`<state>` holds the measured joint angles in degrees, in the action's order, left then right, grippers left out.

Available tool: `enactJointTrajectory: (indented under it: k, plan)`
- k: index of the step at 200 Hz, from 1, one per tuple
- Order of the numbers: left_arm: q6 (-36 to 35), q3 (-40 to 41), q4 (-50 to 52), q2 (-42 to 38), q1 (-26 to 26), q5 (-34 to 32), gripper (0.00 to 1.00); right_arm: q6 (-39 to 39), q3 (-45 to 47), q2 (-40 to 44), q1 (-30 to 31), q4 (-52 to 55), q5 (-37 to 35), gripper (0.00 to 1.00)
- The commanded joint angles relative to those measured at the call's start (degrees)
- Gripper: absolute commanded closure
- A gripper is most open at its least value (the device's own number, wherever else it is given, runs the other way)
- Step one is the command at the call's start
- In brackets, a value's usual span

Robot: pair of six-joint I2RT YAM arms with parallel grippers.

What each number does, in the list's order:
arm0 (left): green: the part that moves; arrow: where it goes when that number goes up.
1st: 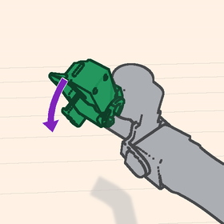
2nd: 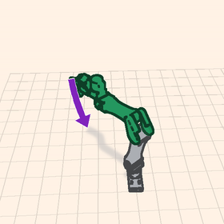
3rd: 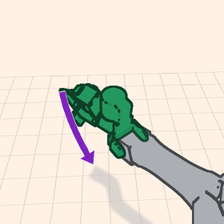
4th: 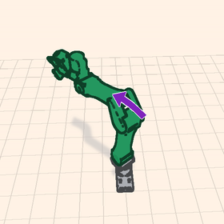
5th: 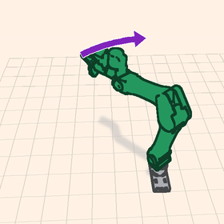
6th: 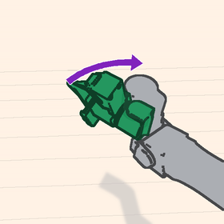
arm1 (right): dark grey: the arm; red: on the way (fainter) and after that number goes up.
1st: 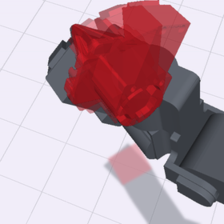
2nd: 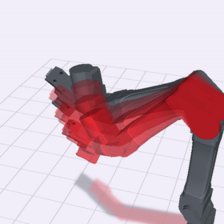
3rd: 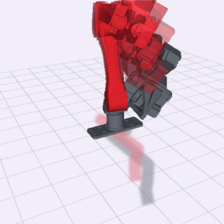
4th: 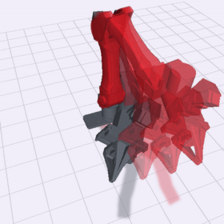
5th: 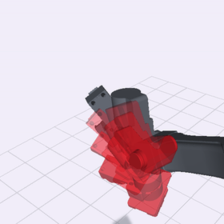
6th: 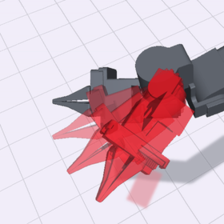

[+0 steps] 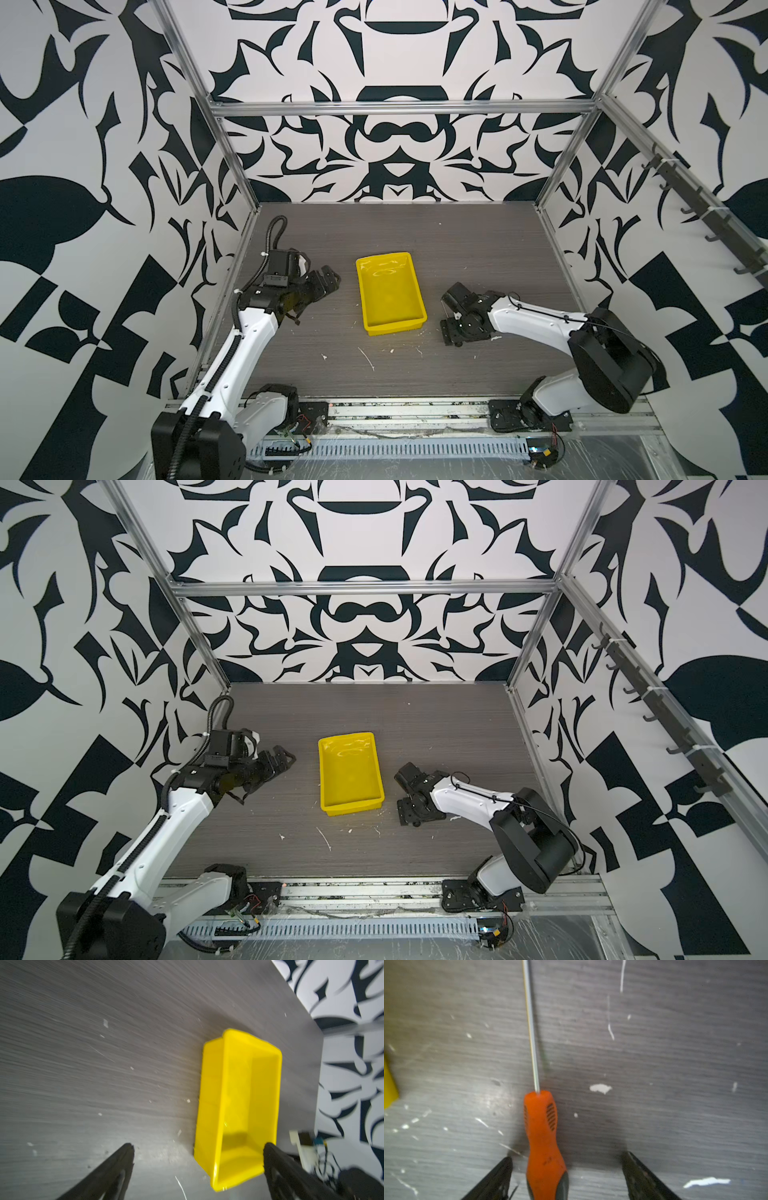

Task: Put the screwdriver in the bin
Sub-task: Pick up the screwdriver from the center of the table, then place the screwdriver into the bin.

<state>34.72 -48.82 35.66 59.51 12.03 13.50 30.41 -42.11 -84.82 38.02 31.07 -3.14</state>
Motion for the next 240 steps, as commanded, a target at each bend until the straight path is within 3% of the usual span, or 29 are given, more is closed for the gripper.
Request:
enactJointTrajectory:
  k: [1,13,63,97,138,160,198,240]
  plan:
    - [-3.5,-1.4,6.8,-3.6,5.9,5.2,0.01,0.2,0.7,-1.7,0.3,-3.0,1.0,0.3]
    - [-3.5,-1.2,6.7,-4.9,9.0,5.4,0.01,0.2,1.0,-1.9,0.4,-3.5,0.8,0.38]
    - [0.0,1.0,2.5,-5.9,12.1,1.4,0.01,-0.3,1.1,-0.1,0.4,-2.2,-0.5,1.0]
    - [1.2,3.2,0.8,-7.3,12.1,-2.4,0.01,-2.5,-3.7,5.7,0.6,3.0,-2.8,1.0]
    - [1.1,4.7,1.4,-9.6,12.1,-4.5,0.01,-6.6,-21.4,8.6,4.8,12.4,-3.5,1.0]
    - [1.7,6.1,2.5,-11.9,12.1,-6.8,0.01,-6.7,-29.1,4.0,6.1,13.0,0.8,1.0]
    - [4.0,7.4,4.5,-18.2,12.3,-12.9,0.01,-3.6,-32.8,-8.5,6.5,4.0,10.0,1.0]
    - [4.6,6.6,6.3,-19.6,12.3,-16.0,0.01,-3.7,-36.8,-19.4,9.5,-1.4,10.6,1.0]
